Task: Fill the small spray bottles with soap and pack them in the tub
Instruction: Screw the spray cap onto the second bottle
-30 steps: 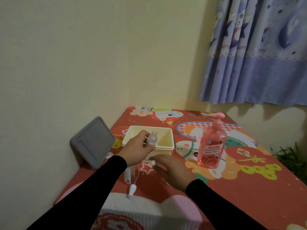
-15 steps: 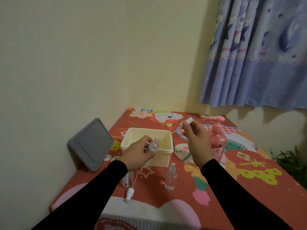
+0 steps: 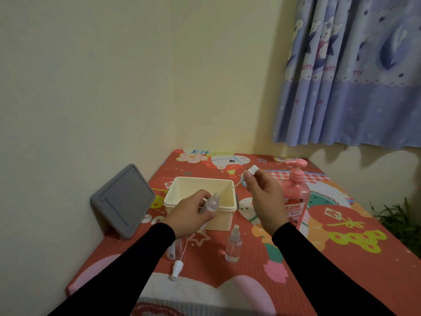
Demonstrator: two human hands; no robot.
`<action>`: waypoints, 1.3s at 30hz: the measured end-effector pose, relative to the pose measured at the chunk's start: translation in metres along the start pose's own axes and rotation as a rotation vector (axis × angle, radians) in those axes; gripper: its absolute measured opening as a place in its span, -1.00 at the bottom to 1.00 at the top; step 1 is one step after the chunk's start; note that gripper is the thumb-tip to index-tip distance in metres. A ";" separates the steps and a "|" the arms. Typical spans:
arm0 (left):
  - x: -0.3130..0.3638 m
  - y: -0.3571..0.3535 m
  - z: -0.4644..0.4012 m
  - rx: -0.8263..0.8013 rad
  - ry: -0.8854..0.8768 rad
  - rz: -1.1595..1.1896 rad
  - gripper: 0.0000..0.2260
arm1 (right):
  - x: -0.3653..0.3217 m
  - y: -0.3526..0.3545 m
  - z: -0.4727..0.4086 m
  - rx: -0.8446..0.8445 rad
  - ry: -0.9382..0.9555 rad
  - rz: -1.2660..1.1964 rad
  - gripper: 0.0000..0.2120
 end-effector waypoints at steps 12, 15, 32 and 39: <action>0.019 -0.014 0.001 -0.057 -0.068 0.130 -0.79 | 0.013 -0.041 0.019 -0.326 -0.065 -0.011 -0.85; 0.018 -0.019 0.000 -0.091 -0.049 0.233 -0.76 | 0.013 -0.042 0.021 -0.346 -0.100 -0.082 -0.85; 0.019 -0.032 0.006 -0.200 0.075 0.544 -0.78 | 0.024 -0.043 0.016 -0.400 -0.299 -0.339 -0.83; 0.025 -0.033 0.006 -0.199 0.059 0.603 -0.76 | 0.023 -0.043 0.015 -0.379 -0.345 -0.433 -0.81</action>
Point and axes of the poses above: each hand's wrist, its own z-axis away from the middle knuckle, its own y-axis out of the back of the hand, x = y × z, the point moved 10 cm from there along -z, towards the middle knuckle, and after that the axes turned 13 degrees about z, right-handed, at the moved point
